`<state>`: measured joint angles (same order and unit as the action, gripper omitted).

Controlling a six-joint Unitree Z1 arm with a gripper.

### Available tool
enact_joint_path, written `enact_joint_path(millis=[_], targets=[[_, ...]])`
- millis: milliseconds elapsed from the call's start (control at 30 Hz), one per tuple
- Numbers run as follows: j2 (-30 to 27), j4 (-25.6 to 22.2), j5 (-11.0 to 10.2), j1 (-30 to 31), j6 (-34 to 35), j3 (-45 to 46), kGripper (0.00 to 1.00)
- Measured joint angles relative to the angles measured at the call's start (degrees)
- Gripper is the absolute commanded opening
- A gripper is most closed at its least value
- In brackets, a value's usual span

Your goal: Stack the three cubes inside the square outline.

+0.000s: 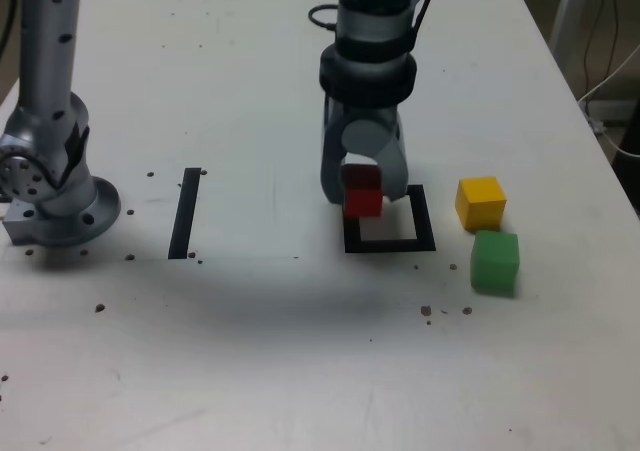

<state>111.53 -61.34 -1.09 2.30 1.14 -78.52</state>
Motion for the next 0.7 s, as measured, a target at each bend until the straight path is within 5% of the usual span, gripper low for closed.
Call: enact_joint_path(millis=[700], targets=[[2.07,3.1,-0.22,0.42,2.12,-1.02,0.26]])
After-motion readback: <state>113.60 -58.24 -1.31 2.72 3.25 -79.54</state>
